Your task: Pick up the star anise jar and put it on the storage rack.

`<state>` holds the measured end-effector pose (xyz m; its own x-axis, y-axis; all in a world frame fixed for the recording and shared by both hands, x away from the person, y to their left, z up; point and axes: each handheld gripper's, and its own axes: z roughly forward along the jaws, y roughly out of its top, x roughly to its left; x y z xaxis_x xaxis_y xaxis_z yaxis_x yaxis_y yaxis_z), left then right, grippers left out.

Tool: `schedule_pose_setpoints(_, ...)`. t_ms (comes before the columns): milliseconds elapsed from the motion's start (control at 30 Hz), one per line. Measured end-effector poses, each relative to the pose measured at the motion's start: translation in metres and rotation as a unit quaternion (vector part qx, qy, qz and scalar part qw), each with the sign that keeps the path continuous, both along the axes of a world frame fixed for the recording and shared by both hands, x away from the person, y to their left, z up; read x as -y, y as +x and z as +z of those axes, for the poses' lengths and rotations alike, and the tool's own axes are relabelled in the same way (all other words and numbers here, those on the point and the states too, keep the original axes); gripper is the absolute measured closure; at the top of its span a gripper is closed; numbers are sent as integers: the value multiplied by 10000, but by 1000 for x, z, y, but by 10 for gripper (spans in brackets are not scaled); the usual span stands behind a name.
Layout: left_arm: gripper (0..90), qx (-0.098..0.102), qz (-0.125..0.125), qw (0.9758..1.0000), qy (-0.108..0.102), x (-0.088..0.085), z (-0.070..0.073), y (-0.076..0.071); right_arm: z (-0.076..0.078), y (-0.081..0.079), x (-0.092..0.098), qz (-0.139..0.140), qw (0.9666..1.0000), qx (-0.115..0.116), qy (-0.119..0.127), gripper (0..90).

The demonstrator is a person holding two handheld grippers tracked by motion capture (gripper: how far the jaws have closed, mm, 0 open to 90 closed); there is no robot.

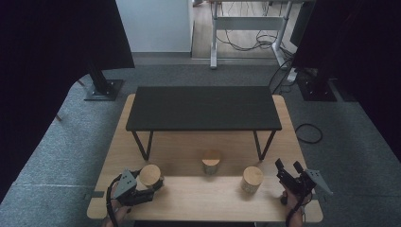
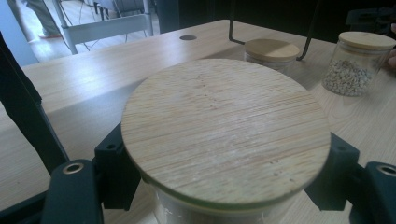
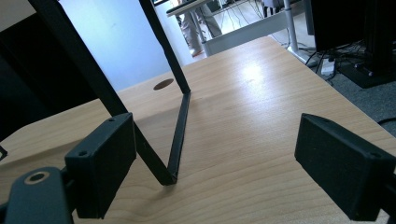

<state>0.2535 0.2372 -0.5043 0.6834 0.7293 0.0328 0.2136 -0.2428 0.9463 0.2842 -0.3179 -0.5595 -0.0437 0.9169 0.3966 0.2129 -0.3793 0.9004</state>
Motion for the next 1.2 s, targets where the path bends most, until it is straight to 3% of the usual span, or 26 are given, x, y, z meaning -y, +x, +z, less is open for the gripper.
schedule_pose_setpoints(467, 252, 113, -39, 9997, -211, 3, 15, -2, 0, -1, 0, -5, 10000, 32, 24, 117)
schedule_pose_setpoints(767, 252, 264, -64, 9994, -228, 5, 27, -3, 0, -1, 0, -23, 10000, 42, 46, 116)
schedule_pose_setpoints(1200, 252, 331, -129, 9992, -188, 12, 35, -2, -1, -2, 0, -20, 10000, 46, 64, 116)
